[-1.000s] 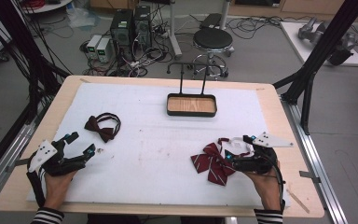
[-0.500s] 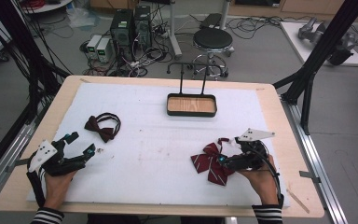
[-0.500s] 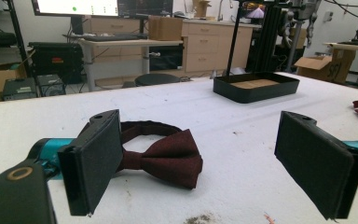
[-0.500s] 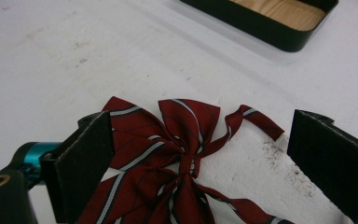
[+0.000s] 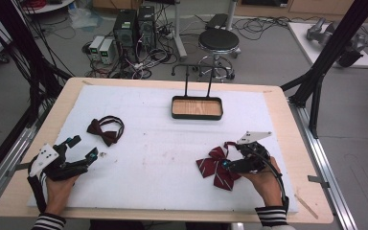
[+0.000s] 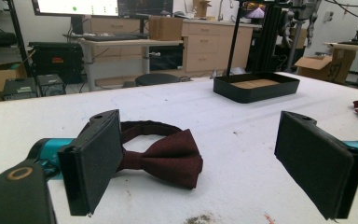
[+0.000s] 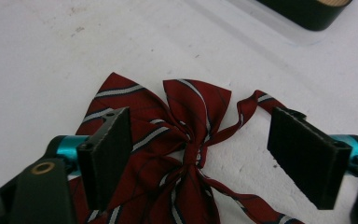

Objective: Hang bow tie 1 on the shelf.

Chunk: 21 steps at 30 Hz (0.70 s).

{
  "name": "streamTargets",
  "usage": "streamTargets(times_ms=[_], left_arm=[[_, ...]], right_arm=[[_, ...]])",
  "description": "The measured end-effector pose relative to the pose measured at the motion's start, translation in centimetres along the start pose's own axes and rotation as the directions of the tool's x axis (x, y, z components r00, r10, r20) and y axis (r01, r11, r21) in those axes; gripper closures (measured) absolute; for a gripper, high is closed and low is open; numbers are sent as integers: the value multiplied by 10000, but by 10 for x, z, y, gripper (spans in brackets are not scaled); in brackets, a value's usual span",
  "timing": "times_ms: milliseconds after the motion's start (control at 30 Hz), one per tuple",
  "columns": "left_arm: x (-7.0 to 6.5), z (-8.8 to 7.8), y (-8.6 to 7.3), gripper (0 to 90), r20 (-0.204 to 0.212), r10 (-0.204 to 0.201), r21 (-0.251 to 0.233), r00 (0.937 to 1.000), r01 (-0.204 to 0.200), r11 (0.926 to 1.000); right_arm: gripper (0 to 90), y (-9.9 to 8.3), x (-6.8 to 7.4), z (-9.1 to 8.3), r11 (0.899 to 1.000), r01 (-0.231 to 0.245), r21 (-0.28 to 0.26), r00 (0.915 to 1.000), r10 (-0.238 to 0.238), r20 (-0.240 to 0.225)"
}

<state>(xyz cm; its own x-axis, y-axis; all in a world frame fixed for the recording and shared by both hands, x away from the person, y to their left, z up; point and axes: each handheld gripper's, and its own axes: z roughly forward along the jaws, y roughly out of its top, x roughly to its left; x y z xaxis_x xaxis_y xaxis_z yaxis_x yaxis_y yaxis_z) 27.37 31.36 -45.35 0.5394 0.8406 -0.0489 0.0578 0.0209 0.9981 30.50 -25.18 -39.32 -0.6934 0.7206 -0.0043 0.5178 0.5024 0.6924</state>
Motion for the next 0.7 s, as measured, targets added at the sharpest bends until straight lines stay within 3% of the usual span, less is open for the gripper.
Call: streamTargets(times_ms=[100,400,700], left_arm=[[0,0,0,155,2,3,-1,10000,-3,10000],[0,0,0,155,-9,0,-1,10000,0,10000],[0,0,0,155,-4,-24,-2,10000,24,10000]], right_arm=[[226,1,-1,3,9996,-143,223,9999,141,68],[274,2,0,13,9947,17,1031,9999,-29,115],[411,6,2,21,9811,290,1911,9989,-355,311]])
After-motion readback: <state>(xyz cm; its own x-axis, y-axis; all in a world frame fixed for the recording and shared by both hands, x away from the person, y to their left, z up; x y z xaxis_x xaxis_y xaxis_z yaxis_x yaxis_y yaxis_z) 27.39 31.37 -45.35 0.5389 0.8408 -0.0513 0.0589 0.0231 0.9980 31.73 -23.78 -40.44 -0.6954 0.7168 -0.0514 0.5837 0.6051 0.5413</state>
